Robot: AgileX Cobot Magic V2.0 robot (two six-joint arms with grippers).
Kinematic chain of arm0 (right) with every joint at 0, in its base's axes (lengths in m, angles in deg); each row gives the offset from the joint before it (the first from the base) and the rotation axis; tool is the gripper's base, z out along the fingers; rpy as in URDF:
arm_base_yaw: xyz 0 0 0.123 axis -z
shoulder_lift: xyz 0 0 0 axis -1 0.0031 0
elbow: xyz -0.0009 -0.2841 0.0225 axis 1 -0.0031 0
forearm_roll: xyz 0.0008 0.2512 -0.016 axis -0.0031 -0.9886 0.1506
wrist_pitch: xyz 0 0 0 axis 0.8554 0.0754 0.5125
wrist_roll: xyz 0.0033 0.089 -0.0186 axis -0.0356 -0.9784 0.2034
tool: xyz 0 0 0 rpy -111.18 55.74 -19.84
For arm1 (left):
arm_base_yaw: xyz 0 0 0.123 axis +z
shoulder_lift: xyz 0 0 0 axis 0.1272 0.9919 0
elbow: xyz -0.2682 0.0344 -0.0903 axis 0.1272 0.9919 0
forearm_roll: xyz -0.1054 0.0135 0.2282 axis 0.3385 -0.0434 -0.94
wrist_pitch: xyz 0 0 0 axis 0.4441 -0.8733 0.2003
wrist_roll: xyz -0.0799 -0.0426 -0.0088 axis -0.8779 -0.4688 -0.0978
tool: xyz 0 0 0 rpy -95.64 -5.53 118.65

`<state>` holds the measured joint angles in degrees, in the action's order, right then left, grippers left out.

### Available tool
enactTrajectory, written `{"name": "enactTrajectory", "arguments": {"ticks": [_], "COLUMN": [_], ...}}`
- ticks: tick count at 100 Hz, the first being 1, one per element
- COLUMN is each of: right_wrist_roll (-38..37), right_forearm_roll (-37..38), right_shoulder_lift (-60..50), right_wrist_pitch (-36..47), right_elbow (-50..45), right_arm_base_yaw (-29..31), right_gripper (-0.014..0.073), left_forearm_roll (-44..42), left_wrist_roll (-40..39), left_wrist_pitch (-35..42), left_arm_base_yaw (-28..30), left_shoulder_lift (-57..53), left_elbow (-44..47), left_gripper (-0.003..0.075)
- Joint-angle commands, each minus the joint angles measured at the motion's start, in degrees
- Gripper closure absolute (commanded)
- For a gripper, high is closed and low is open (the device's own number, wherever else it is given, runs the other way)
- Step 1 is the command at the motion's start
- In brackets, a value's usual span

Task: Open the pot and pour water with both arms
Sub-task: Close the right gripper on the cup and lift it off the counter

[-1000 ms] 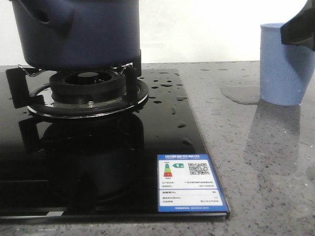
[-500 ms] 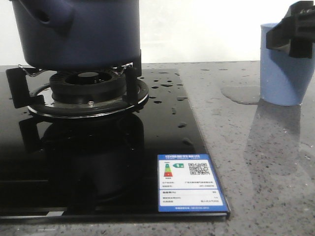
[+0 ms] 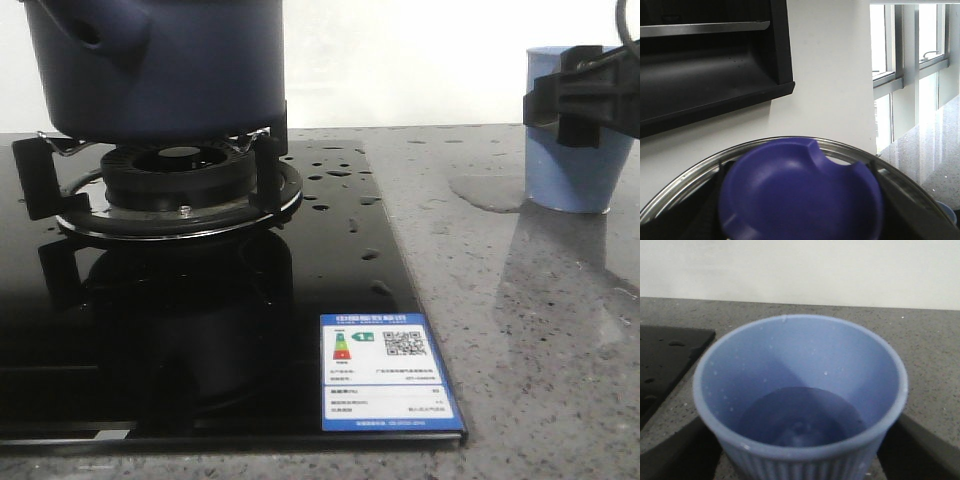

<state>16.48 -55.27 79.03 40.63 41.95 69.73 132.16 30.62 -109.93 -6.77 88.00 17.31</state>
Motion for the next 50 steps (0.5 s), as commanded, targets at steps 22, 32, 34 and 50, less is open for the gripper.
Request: {"name": "enactTrajectory", "arguments": {"ticks": [22, 32, 34, 50], "right_wrist_roll": [-0.4, -0.4, -0.4, -1.8], "right_forearm_roll": [1.5, 1.5, 1.5, 7.1], "right_shoulder_lift": [1.2, 1.2, 0.9, -3.2], "right_wrist_pitch": [6.4, 7.1, 7.3, 7.6], "right_elbow": [1.8, 1.8, 1.8, 2.1], "right_arm_base_yaw": [0.1, 0.1, 0.1, -0.1], "right_gripper": [0.0293, 0.0354, 0.0367, 0.0393], "left_forearm_roll": [3.9, 3.9, 3.9, 3.9], "left_wrist_roll": [-0.4, -0.4, -0.4, -0.4], "left_wrist_pitch": [-2.0, -2.0, -2.0, -1.8], "left_arm_base_yaw": [-0.4, -0.4, -0.4, -0.4], "left_shoulder_lift": [-1.3, -1.3, -1.3, -1.4], "left_elbow": [-2.4, -2.4, -2.4, -2.4], "left_gripper": [0.0469, 0.0469, 0.0469, 0.0469]}}
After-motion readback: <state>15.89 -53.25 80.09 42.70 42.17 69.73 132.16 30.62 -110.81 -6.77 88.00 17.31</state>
